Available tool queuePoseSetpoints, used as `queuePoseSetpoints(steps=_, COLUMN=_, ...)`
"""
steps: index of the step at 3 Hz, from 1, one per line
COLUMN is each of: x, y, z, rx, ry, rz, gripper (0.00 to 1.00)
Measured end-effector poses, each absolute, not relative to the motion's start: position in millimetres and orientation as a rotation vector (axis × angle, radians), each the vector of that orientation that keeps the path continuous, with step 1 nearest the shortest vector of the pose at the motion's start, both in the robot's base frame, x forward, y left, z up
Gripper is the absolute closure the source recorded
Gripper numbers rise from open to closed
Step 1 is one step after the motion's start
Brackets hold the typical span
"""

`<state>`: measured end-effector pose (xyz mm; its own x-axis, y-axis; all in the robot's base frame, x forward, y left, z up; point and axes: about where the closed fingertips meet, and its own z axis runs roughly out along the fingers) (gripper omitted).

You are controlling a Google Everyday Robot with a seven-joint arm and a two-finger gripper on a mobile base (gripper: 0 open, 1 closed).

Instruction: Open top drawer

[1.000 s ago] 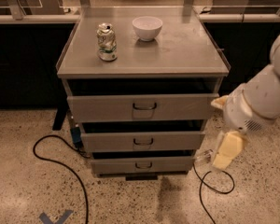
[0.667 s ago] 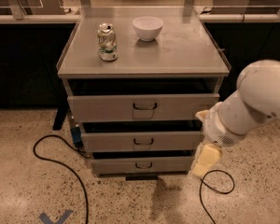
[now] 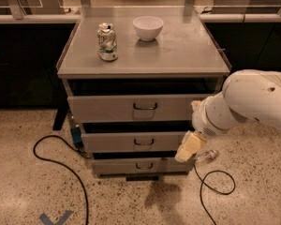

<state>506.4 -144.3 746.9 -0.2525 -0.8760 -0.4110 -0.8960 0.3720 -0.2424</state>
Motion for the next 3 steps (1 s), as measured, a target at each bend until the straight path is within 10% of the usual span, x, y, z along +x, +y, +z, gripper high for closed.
queuePoseSetpoints(steps=3, x=585.6, y=-103.7, z=686.8, rx=-1.429, ry=2.129, rz=0.301, gripper=0.0)
